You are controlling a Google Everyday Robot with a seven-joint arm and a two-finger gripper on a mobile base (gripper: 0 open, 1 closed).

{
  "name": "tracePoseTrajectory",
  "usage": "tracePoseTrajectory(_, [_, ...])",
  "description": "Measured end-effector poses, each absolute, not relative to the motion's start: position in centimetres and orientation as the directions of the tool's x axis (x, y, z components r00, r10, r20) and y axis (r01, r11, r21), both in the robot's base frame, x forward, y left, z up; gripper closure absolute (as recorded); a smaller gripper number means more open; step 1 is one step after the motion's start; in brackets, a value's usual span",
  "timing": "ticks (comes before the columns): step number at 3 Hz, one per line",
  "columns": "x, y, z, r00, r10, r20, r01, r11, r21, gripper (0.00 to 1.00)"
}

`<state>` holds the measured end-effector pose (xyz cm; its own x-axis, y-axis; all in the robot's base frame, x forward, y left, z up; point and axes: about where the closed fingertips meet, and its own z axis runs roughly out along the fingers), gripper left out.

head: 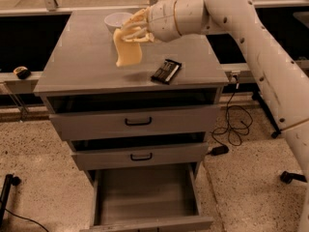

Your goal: Pick sponge from bottom drawer and place on counter

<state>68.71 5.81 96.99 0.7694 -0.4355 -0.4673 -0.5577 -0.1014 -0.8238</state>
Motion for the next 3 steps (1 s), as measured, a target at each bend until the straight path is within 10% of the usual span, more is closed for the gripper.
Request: tracePoseTrajectory(3, [74.9,7.8,95.4,0.661,-0.400,-0.635,-0.697,-0.015,-0.717,0.32])
